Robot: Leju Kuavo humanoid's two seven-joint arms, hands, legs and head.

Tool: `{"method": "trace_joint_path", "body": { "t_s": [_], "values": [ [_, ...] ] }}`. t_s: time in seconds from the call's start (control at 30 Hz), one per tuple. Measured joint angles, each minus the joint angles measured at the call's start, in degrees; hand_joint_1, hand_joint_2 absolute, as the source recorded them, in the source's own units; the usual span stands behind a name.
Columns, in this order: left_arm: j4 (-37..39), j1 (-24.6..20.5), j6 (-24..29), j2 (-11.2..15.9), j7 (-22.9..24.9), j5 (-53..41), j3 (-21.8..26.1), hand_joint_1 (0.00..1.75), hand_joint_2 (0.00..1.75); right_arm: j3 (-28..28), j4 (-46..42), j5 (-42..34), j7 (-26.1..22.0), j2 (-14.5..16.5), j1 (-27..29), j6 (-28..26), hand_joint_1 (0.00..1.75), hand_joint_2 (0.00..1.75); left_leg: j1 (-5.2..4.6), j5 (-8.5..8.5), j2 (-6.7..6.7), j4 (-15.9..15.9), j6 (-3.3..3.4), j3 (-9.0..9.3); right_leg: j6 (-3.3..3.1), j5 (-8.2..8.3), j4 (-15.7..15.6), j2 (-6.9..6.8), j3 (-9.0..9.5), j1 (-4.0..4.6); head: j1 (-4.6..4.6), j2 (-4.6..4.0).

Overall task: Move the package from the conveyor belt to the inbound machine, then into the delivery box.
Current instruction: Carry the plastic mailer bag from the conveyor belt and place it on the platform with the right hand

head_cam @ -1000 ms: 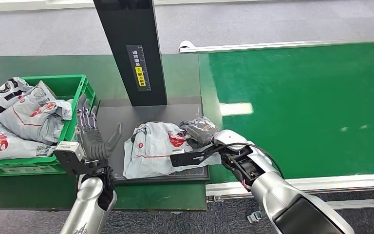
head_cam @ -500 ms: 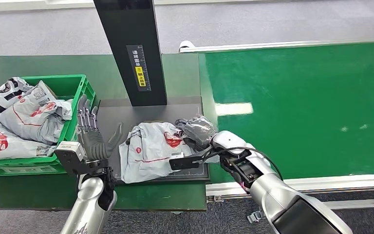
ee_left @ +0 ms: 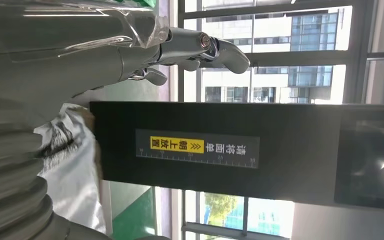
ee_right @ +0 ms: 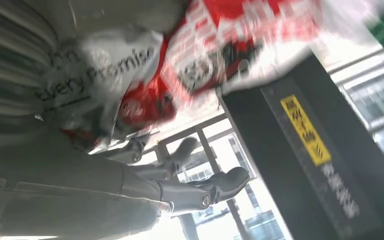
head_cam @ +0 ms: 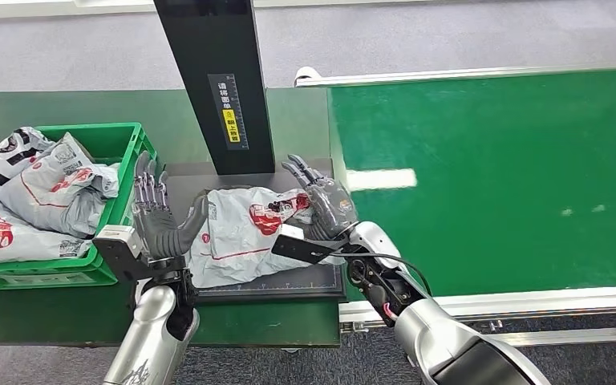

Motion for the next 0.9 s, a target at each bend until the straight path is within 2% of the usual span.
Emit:
{"method": "trace_joint_path", "body": {
  "t_s": [0.17, 0.5, 0.63, 0.73, 0.9],
  "values": [
    [1.08, -0.86, -0.28, -0.35, 0.0, -0.28, -0.2, 0.0, 1.75, -4.31, -1.08, -4.64, -4.65, 0.88, 0.59, 0.11, 0.0, 1.75, 0.0, 0.0, 0.01, 0.0, 0.0, 0.0, 0.0, 0.0, 0.0, 0.0, 0.0, 0.0, 0.01, -0.01],
    [2.25, -1.27, -0.78, -0.52, 0.0, -1.04, -0.66, 0.0, 1.75, -6.66, -1.84, -7.57, -6.13, 1.14, 0.68, 1.4, 0.0, 1.75, 0.0, 0.0, 0.01, 0.0, 0.0, 0.0, 0.0, 0.0, 0.0, 0.0, 0.0, 0.0, 0.01, 0.01],
    [3.34, -1.53, -2.17, -0.13, 0.0, -2.48, -2.23, 0.0, 1.75, -7.03, -4.73, -17.35, -6.46, 0.73, 1.68, 5.67, 0.0, 1.75, 0.0, 0.0, 0.0, 0.0, 0.0, 0.0, 0.0, 0.0, 0.0, 0.0, -0.01, -0.01, 0.0, 0.01],
    [4.93, -1.72, -3.41, 0.68, 0.0, -4.68, -4.22, 0.0, 1.75, -7.31, -9.72, -26.32, -6.5, -0.9, 3.49, 8.63, 0.0, 1.75, -0.02, 0.0, -0.01, 0.0, 0.0, 0.0, 0.0, 0.0, -0.01, 0.0, -0.01, -0.02, 0.01, 0.0],
    [7.55, -2.11, -4.02, 1.95, 0.0, -6.69, -6.72, 0.0, 1.75, -8.54, -16.31, -30.52, -6.58, -3.53, 6.71, 10.42, 0.0, 1.75, -0.04, -0.01, 0.08, 0.01, 0.0, -0.01, 0.0, 0.0, -0.01, 0.03, -0.02, -0.05, 0.01, 0.0]
  ]
}}
